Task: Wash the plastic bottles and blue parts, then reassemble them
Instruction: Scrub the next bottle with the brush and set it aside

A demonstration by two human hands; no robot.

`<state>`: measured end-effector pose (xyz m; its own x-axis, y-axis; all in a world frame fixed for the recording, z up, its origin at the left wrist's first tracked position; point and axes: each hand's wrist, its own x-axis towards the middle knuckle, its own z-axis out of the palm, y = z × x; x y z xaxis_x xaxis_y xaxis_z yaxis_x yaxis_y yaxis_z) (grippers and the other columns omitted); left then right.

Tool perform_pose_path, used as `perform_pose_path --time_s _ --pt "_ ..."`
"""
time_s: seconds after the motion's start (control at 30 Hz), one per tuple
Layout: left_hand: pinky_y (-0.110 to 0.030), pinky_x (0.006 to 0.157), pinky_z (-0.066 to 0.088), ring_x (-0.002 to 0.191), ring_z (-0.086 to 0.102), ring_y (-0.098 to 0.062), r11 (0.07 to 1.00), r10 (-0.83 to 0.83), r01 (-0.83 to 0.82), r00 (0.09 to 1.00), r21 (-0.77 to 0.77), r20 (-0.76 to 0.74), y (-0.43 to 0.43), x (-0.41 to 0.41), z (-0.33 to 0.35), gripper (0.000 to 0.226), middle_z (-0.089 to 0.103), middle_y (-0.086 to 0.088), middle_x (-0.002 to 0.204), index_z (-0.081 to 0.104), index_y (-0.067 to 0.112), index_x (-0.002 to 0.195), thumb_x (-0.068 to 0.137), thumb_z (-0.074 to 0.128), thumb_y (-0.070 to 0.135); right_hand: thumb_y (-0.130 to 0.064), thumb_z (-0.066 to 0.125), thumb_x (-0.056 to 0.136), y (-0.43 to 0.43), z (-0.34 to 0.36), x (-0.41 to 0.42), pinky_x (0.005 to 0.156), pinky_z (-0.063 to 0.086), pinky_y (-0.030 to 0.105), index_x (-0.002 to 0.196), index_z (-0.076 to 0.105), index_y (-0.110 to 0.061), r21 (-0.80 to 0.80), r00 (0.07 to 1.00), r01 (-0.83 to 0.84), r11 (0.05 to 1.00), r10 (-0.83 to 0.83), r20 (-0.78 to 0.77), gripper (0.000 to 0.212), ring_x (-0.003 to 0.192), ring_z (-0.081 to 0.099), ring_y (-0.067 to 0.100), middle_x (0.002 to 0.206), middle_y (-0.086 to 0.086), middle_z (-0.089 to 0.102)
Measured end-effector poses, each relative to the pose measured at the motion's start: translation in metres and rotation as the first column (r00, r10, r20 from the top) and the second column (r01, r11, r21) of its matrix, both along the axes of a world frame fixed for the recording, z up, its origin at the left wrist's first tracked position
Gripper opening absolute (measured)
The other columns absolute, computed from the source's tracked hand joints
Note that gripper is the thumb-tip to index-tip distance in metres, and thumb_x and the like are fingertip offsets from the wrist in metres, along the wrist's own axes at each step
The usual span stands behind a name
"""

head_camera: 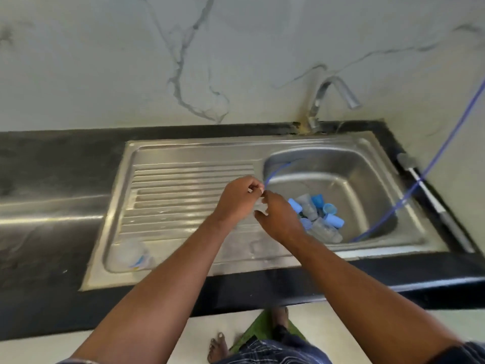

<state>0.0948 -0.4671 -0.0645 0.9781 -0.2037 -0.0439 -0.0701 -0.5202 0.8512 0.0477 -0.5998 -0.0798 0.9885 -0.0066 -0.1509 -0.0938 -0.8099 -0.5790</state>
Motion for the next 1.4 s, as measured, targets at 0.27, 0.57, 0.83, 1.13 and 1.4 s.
perform_pose_path --time_s 0.27,0.57,0.83,1.13,1.4 --pt "-0.026 0.088 0.047 0.095 0.066 -0.015 0.988 -0.118 0.126 0.989 0.095 -0.09 -0.114 0.034 -0.035 0.015 0.075 0.001 0.102 0.075 0.011 0.099 0.095 0.062 0.015 -0.013 0.06 0.091 -0.167 -0.031 0.033 0.092 0.046 0.032 0.12 0.068 -0.014 -0.059 0.97 0.184 0.981 -0.191 -0.148 0.03 0.113 0.063 0.029 0.119 0.006 0.069" --pt "-0.026 0.087 0.046 0.098 0.064 -0.013 0.975 -0.063 0.102 0.979 0.196 -0.196 -0.168 0.061 -0.067 0.017 0.074 0.005 0.104 0.074 0.014 0.097 0.095 0.057 0.016 -0.012 0.065 0.086 -0.273 -0.083 0.061 0.092 0.05 0.033 0.104 0.073 -0.016 -0.127 0.913 0.207 0.97 -0.238 -0.331 0.021 0.11 0.064 0.033 0.117 0.01 0.069" --pt "-0.016 0.076 0.04 0.097 0.063 -0.011 0.964 -0.071 0.126 0.97 0.234 -0.232 -0.175 0.074 -0.084 0.018 0.072 0.006 0.104 0.074 0.012 0.097 0.097 0.056 0.015 -0.028 0.068 0.086 -0.274 -0.11 0.058 0.083 0.048 0.031 0.114 0.065 -0.022 -0.267 0.867 -0.034 0.963 -0.105 -0.488 0.028 0.108 0.064 0.03 0.12 0.011 0.066" --pt "-0.024 0.082 0.047 0.094 0.063 -0.012 0.953 -0.112 0.172 0.965 0.25 -0.237 -0.178 0.087 -0.093 0.018 0.072 0.004 0.103 0.074 0.013 0.097 0.096 0.056 0.017 -0.041 0.064 0.091 -0.249 -0.121 0.065 0.086 0.049 0.038 0.128 0.055 -0.021 -0.439 0.908 -0.196 0.877 -0.007 -0.419 0.043 0.118 0.054 0.029 0.132 0.007 0.049" --pt "-0.007 0.068 0.04 0.091 0.06 -0.006 0.957 -0.125 0.18 0.963 0.229 -0.237 -0.173 0.089 -0.097 0.018 0.07 0.008 0.102 0.073 0.015 0.1 0.096 0.055 0.018 -0.039 0.069 0.088 -0.235 -0.141 0.073 0.092 0.05 0.038 0.132 0.057 -0.02 -0.522 0.872 -0.264 0.811 -0.031 -0.489 0.05 0.122 0.051 0.025 0.141 0.008 0.038"
